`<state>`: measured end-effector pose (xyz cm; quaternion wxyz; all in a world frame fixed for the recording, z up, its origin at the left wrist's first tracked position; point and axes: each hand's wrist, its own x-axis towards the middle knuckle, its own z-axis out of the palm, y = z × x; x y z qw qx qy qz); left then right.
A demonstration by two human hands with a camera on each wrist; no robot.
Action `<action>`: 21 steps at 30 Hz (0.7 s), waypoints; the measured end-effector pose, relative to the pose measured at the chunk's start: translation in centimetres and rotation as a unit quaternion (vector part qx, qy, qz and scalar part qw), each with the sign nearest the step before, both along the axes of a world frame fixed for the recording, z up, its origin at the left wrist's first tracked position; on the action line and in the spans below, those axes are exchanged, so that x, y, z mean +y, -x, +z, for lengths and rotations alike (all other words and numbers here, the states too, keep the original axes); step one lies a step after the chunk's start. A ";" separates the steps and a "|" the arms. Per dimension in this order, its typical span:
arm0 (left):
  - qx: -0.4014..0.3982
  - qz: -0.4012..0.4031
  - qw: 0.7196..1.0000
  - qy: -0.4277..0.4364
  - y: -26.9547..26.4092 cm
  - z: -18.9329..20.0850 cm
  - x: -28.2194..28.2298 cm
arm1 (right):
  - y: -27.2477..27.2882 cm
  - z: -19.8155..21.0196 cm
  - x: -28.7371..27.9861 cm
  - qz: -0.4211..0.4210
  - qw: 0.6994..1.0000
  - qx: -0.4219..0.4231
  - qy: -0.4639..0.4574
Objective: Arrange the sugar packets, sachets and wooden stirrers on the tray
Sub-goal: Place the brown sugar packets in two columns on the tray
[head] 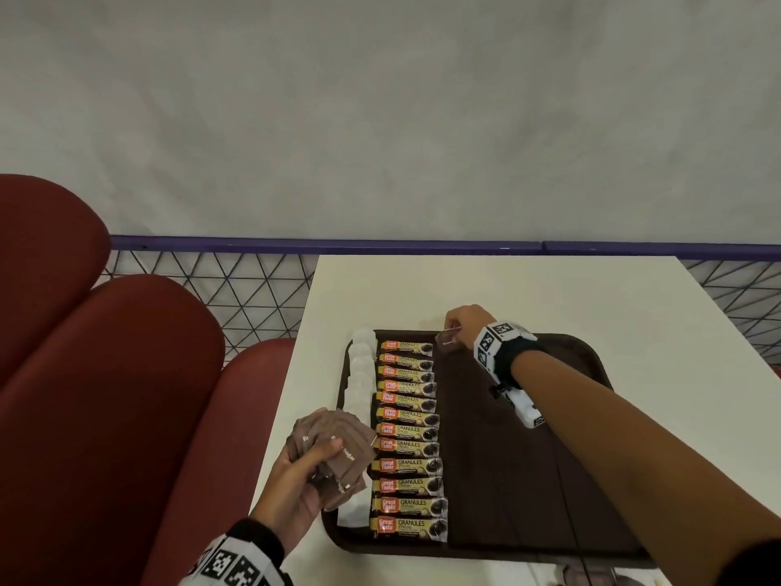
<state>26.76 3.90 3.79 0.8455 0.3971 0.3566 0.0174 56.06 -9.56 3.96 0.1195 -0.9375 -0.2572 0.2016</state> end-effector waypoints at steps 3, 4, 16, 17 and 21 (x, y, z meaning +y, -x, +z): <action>-0.002 0.000 1.000 0.003 0.0 -0.1 0.1 | -0.2 -0.5 0.5 0.004 1.000 -0.015 0.006; -0.003 0.001 1.000 0.005 0.0 -0.1 0.1 | -0.1 -0.8 0.5 0.007 1.000 -0.021 0.012; -0.029 -0.020 0.999 0.031 -0.6 0.6 -0.6 | 0.6 -2.2 -0.1 -0.022 0.994 -0.107 -0.022; -0.031 -0.019 0.999 0.026 -0.6 0.7 -0.8 | 0.9 -2.1 -0.2 -0.031 0.991 -0.121 -0.038; -0.033 -0.013 0.999 0.009 -0.8 0.5 -1.2 | 3.6 -0.9 -1.3 -0.006 0.986 -0.083 -0.144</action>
